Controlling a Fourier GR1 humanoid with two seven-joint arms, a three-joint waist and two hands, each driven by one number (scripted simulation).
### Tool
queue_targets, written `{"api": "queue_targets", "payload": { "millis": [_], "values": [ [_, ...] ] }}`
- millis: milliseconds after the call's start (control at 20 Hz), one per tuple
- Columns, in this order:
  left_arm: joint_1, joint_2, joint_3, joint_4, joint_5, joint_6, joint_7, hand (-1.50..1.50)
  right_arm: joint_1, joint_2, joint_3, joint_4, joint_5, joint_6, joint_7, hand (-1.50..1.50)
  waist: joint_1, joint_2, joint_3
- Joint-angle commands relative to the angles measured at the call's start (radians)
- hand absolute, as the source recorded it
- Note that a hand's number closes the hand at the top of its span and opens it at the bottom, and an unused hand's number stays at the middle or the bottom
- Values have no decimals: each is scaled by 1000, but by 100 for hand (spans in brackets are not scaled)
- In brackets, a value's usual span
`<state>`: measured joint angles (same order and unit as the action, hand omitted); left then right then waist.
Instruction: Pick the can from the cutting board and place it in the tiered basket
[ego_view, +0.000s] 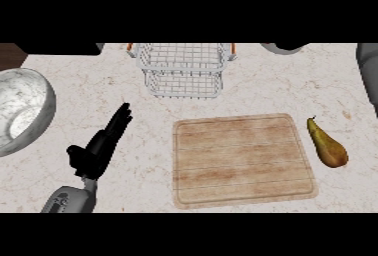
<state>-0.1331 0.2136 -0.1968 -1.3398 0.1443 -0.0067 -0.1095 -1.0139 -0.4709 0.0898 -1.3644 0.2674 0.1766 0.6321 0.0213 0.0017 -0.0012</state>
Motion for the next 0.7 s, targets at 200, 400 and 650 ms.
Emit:
{"api": "queue_targets", "payload": {
  "millis": [200, 400, 650],
  "values": [
    [-40, -52, -22, 41, -35, 8, 1, 0, -318, 146, -17, 397, 73, -62, -22, 150, 16, 10, 0],
    [-35, -6, 21, 32, -16, -33, -21, 0, -398, 251, 13, 522, 113, -99, -18, 150, 17, 8, 0],
    [-32, -19, 12, 14, -29, -20, 6, 0, -509, 320, -8, 736, 139, -132, -77, 150, 29, 12, -1]
  ]
}}
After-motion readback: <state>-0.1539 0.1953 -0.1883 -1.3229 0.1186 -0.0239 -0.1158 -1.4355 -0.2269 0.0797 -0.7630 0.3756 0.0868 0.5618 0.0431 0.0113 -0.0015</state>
